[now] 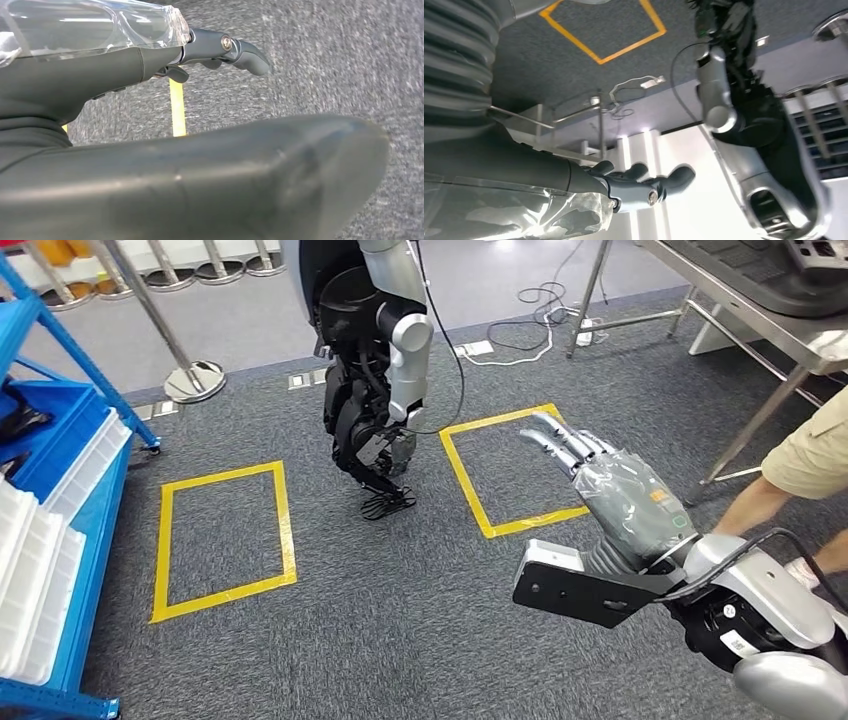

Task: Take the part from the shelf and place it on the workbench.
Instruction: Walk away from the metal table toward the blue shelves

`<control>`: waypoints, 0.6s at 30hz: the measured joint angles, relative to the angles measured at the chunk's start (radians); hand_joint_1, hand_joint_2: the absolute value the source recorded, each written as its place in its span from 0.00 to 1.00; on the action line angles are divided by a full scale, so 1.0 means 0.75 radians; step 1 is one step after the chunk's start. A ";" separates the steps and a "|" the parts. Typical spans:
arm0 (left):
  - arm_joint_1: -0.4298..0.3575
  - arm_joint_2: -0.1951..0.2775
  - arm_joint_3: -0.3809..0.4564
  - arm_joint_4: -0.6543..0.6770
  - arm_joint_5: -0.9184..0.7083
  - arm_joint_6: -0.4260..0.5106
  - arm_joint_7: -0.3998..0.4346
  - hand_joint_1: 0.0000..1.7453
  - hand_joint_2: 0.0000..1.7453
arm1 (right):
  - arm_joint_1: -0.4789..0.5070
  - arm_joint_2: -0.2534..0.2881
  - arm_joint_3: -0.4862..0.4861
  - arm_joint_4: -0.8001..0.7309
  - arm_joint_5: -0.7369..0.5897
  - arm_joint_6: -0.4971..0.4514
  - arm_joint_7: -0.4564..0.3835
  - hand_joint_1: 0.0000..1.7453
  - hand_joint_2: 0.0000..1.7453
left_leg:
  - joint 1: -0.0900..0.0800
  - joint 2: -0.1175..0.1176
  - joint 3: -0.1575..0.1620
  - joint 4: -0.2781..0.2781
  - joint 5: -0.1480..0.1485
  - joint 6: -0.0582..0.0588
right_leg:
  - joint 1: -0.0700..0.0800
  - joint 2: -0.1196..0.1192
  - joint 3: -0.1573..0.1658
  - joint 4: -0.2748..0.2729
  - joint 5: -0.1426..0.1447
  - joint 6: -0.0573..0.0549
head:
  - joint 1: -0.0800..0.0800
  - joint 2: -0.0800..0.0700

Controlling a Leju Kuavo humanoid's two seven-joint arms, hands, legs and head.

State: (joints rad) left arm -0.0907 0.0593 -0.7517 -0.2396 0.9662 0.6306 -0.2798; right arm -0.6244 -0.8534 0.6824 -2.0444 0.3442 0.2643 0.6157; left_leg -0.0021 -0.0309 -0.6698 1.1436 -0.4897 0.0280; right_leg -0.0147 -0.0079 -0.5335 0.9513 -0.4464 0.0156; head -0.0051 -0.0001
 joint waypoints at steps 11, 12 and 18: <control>-0.004 -0.002 -0.003 0.000 0.009 -0.002 0.000 0.00 0.00 | -0.032 0.013 0.055 -0.013 -0.019 0.019 0.000 0.00 1.00 | -0.017 0.078 0.133 -0.259 0.116 0.042 | 0.017 -0.130 0.021 0.000 -0.025 0.027 | 0.002 0.000; -0.002 -0.002 -0.003 0.000 0.010 -0.003 0.000 0.00 0.00 | -0.035 0.015 0.057 -0.015 -0.019 0.020 0.000 0.00 1.00 | -0.014 0.065 0.136 -0.265 0.121 0.049 | 0.014 -0.117 0.019 0.012 -0.035 0.034 | 0.002 0.000; -0.007 -0.002 -0.003 0.000 0.012 -0.008 0.002 0.00 0.00 | -0.046 0.025 0.087 -0.019 -0.016 0.022 0.000 0.00 1.00 | -0.003 -0.016 0.143 -0.275 0.134 0.068 | 0.001 -0.004 -0.177 0.416 -0.205 0.058 | 0.007 0.000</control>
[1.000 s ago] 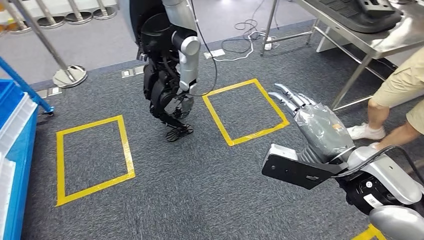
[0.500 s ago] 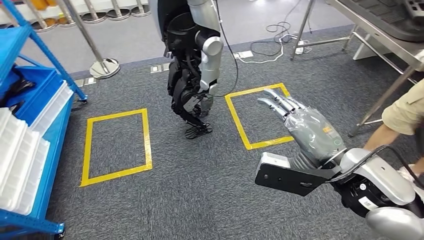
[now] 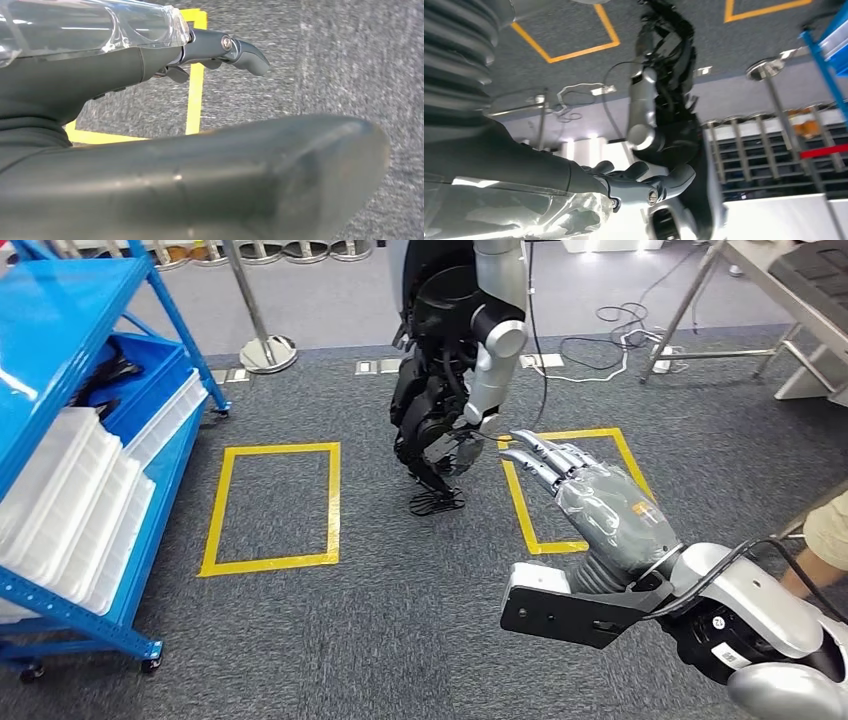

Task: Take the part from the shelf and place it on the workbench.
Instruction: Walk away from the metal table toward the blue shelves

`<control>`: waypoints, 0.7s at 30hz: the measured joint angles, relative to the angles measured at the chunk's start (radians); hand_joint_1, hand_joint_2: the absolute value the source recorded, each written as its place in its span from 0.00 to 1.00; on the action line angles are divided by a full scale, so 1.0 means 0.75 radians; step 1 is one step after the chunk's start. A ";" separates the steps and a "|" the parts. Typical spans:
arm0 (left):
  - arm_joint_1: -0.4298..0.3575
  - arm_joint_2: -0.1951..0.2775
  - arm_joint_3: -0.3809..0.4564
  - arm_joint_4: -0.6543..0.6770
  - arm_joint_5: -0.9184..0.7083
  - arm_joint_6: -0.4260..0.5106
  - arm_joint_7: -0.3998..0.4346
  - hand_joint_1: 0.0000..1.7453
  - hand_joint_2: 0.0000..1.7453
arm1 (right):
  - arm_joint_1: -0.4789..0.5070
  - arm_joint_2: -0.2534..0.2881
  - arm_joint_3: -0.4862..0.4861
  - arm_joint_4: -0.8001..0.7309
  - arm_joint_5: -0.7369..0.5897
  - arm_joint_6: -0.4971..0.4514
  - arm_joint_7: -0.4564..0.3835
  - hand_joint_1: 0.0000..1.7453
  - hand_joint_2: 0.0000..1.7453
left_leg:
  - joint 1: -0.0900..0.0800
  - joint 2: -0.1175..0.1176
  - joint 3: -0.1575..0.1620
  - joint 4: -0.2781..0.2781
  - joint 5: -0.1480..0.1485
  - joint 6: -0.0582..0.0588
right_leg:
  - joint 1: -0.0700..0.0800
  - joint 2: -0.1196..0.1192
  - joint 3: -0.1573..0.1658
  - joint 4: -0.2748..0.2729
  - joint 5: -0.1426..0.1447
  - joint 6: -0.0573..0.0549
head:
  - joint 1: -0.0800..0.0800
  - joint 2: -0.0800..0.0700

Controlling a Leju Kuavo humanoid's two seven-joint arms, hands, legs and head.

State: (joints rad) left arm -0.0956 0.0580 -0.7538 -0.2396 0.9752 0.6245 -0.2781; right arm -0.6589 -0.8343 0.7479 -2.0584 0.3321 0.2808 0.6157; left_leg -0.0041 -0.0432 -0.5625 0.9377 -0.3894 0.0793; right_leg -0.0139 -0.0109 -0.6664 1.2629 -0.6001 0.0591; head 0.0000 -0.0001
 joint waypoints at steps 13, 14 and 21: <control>-0.001 -0.001 -0.003 0.002 0.000 -0.002 0.003 0.00 0.00 | -0.062 0.068 0.082 -0.004 0.007 -0.005 -0.003 0.00 1.00 | 0.018 0.023 -0.157 0.305 -0.153 -0.079 | -0.009 0.013 0.176 -0.411 0.204 -0.052 | -0.008 0.000; -0.001 -0.001 -0.004 0.002 0.000 -0.002 0.004 0.00 0.00 | -0.066 0.074 0.090 -0.004 0.009 -0.004 -0.003 0.00 1.00 | 0.019 0.031 -0.198 0.387 -0.183 -0.081 | -0.005 -0.005 0.176 -0.411 0.203 -0.054 | -0.008 0.000; -0.001 -0.002 -0.006 0.002 -0.001 -0.002 0.007 0.00 0.00 | -0.117 0.113 0.138 -0.004 0.016 -0.001 -0.005 0.00 1.00 | 0.003 0.124 -0.019 0.043 -0.032 -0.060 | 0.013 -0.100 0.193 -0.409 0.183 -0.035 | -0.006 0.000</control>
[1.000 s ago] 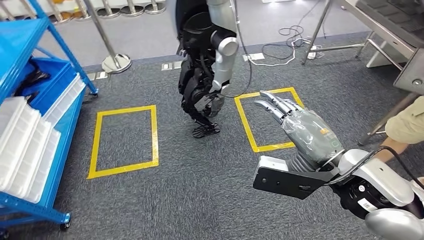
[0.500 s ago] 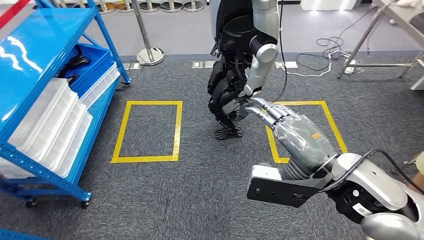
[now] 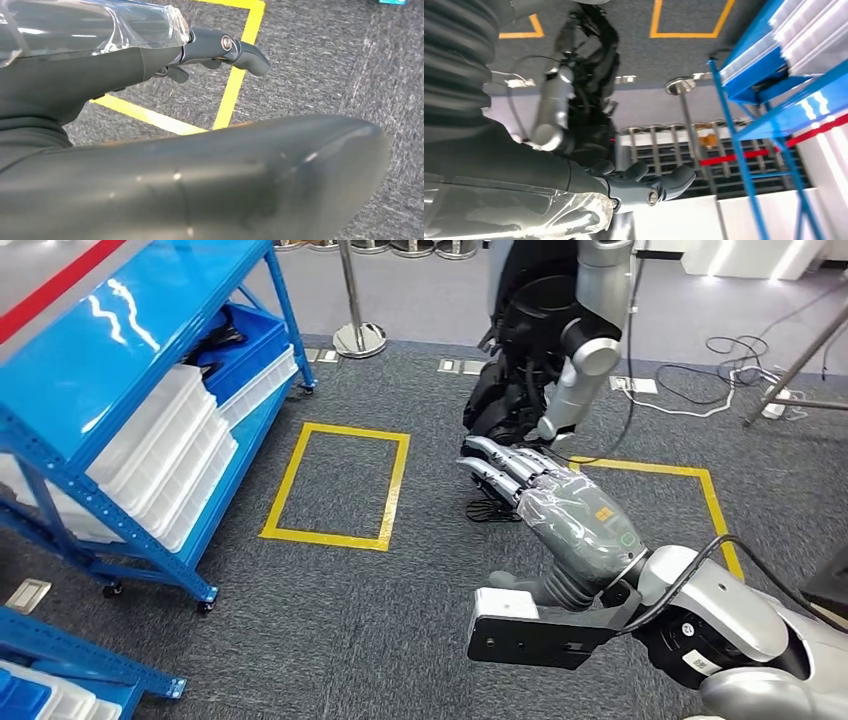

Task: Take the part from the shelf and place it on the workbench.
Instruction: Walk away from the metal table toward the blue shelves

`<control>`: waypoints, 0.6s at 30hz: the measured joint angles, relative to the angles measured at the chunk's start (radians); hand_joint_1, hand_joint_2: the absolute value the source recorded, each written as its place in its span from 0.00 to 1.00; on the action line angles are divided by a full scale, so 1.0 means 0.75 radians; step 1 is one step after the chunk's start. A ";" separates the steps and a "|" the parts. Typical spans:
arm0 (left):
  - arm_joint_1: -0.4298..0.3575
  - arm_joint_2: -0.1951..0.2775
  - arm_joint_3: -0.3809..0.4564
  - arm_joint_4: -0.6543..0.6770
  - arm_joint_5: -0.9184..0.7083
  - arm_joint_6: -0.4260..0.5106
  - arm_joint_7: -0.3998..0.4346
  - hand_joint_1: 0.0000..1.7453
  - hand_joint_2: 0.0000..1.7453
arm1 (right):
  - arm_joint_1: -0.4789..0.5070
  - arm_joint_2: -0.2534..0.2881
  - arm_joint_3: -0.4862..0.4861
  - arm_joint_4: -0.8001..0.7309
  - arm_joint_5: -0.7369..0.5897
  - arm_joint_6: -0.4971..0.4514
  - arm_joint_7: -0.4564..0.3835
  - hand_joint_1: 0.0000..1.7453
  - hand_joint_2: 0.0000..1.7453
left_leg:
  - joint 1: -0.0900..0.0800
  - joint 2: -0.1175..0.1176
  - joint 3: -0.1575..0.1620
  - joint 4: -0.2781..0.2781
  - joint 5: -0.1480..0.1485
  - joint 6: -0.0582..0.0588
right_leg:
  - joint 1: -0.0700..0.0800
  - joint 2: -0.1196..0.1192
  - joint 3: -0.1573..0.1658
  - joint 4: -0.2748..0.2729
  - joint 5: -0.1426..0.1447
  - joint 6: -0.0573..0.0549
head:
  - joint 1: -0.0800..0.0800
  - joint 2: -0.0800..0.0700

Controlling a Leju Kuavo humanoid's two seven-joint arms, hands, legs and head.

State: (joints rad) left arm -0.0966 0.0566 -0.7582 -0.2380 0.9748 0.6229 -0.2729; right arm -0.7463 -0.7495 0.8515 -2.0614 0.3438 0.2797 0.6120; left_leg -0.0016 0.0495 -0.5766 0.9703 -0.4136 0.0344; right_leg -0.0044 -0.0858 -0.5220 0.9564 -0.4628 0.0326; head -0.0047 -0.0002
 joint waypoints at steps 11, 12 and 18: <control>-0.001 0.012 0.000 0.001 0.028 -0.016 0.012 0.00 0.00 | -0.081 0.069 0.074 -0.007 -0.010 0.023 -0.002 0.00 1.00 | 0.000 -0.140 0.016 -0.024 0.018 0.052 | -0.014 0.103 -0.179 0.346 -0.118 0.034 | 0.007 0.000; 0.000 0.014 0.000 0.001 0.032 -0.016 0.004 0.00 0.00 | -0.090 0.076 0.081 -0.007 -0.011 0.022 -0.002 0.00 1.00 | 0.001 -0.157 0.019 -0.024 0.017 0.051 | -0.015 0.119 -0.139 0.252 -0.063 0.031 | 0.007 0.000; 0.004 0.021 0.000 0.001 0.034 -0.025 -0.014 0.00 0.00 | -0.132 0.133 0.116 -0.007 -0.011 -0.004 -0.005 0.00 1.00 | 0.006 -0.221 0.004 -0.022 0.017 0.006 | -0.011 0.176 -0.031 0.000 0.032 -0.003 | 0.006 0.000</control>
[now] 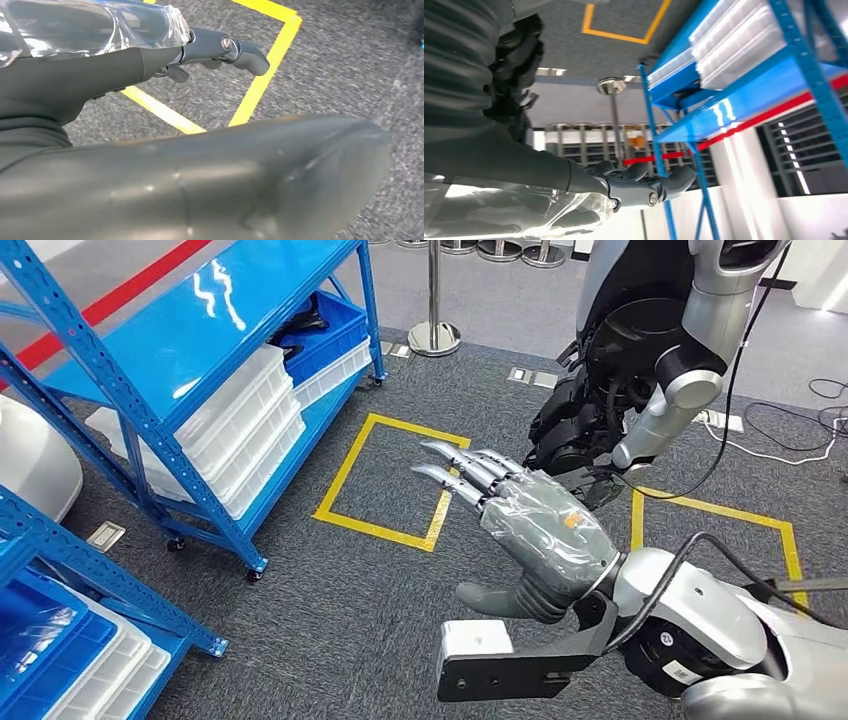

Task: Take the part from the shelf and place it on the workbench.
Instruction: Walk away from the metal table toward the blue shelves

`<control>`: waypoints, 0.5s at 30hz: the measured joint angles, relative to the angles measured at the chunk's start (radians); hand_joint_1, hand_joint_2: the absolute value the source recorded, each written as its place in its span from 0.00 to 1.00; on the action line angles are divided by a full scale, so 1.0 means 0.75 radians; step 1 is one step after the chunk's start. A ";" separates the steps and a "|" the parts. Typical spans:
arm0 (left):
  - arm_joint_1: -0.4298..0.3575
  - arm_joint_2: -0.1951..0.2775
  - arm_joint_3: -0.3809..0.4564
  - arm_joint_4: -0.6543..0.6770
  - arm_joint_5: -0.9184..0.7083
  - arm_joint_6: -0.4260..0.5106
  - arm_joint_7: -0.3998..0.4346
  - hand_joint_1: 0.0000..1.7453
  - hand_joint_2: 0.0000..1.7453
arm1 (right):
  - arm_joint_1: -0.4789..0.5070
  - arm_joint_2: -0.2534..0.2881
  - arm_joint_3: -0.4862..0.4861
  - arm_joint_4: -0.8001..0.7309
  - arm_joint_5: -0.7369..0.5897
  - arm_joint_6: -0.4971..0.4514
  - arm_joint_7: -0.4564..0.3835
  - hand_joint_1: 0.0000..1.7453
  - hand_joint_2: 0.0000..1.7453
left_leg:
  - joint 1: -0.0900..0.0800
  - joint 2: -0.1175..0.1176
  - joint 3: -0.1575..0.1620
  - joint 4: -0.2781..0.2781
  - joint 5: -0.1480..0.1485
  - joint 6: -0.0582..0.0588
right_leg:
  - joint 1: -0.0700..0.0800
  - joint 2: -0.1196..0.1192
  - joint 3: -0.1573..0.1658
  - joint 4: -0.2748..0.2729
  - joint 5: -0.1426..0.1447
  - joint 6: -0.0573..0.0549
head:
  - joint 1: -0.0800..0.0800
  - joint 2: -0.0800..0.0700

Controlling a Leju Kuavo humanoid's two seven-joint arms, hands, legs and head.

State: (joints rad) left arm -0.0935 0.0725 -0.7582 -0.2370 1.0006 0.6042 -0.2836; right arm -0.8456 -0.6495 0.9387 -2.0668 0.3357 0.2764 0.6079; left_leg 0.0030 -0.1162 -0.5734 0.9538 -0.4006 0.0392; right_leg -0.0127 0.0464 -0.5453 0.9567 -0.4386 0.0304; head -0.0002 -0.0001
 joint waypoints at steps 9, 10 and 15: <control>0.006 -0.007 -0.002 0.001 -0.023 -0.005 0.034 0.00 0.00 | 0.015 0.024 0.028 -0.007 0.007 -0.053 -0.001 0.00 1.00 | 0.028 0.154 -0.132 0.280 -0.118 -0.051 | -0.002 -0.123 0.008 -0.010 0.000 -0.025 | -0.007 0.000; 0.005 -0.007 -0.002 0.001 -0.022 -0.005 0.033 0.00 0.00 | 0.015 0.025 0.028 -0.011 0.008 -0.055 -0.001 0.00 1.00 | 0.029 0.184 -0.075 0.171 -0.077 -0.052 | 0.000 -0.134 0.011 -0.010 -0.004 -0.019 | -0.008 0.000; 0.001 -0.009 -0.002 0.001 -0.018 -0.005 0.027 0.00 0.00 | 0.008 0.031 0.028 -0.024 0.001 -0.054 -0.001 0.00 1.00 | 0.013 0.208 0.008 -0.001 -0.014 -0.016 | 0.006 -0.184 0.031 -0.010 -0.022 0.021 | 0.000 0.000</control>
State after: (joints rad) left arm -0.0928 0.0660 -0.7599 -0.2365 0.9875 0.6004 -0.2635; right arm -0.8396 -0.6259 0.9594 -2.0846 0.3366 0.2362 0.6072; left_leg 0.0130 0.0397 -0.5677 0.9534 -0.4111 0.0274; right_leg -0.0083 -0.0913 -0.5222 0.9493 -0.4554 0.0465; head -0.0004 -0.0003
